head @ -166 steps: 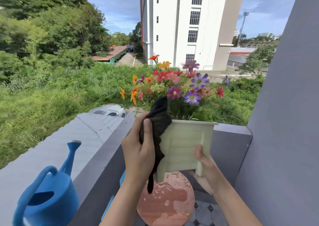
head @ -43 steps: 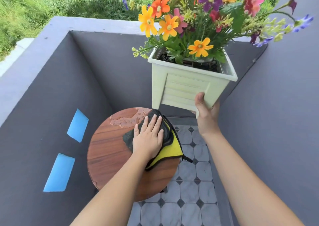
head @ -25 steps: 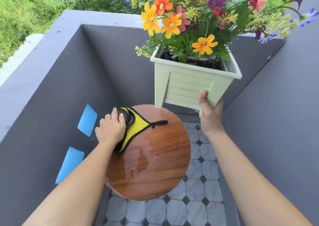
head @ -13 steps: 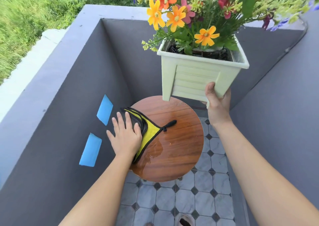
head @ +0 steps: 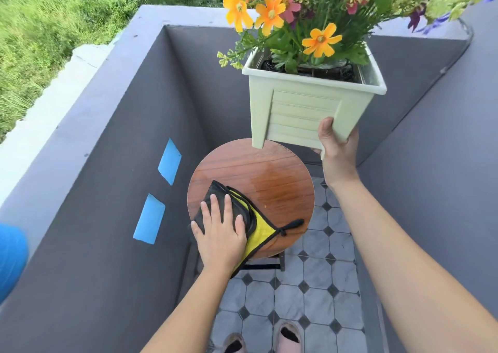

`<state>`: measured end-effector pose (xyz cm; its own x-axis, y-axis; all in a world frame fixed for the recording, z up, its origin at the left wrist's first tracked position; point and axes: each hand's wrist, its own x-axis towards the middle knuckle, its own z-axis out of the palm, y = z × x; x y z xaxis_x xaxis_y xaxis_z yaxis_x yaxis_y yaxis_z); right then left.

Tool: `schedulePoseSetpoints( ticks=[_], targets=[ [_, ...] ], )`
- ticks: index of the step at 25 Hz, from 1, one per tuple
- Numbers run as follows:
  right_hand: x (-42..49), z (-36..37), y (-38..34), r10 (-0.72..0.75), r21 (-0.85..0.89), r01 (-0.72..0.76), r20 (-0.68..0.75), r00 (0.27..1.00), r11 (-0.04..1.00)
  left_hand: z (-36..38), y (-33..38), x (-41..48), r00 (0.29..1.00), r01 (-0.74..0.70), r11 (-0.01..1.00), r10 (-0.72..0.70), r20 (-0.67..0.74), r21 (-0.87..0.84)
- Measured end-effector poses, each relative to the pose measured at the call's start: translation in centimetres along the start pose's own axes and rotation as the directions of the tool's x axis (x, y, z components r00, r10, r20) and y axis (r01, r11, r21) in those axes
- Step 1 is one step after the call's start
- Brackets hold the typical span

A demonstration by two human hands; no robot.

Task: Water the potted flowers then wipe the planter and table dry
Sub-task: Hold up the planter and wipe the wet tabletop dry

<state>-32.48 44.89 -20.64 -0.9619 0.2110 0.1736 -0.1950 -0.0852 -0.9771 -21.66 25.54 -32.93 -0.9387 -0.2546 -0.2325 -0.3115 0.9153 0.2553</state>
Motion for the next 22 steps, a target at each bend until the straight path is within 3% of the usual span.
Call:
schedulePoseSetpoints(
  ticks=[12, 17, 20, 22],
  targets=[
    [-0.1, -1.9, -2.0, 0.008, -0.008, -0.009, -0.021, 1.000, 1.000, 4.0, 5.1, -5.7, 0.975, -0.222, 0.973, 0.223, -0.011, 0.060],
    [0.1, -3.1, -2.2, -0.006, -0.002, 0.006, -0.043, 0.999, 1.000, 5.6, 3.6, -6.1, 0.803, -0.582, 0.808, 0.588, -0.093, 0.088],
    [0.2, -3.7, -2.4, -0.013, -0.006, 0.012, -0.056, 0.998, 1.000, 5.5, 4.7, -7.4, 0.722, -0.686, 0.727, 0.685, -0.098, 0.031],
    [0.3, -4.1, -2.5, -0.009, -0.002, 0.008, -0.070, 0.998, 1.000, 4.4, 6.9, -8.6, 0.731, -0.682, 0.724, 0.675, -0.099, -0.104]
  ],
)
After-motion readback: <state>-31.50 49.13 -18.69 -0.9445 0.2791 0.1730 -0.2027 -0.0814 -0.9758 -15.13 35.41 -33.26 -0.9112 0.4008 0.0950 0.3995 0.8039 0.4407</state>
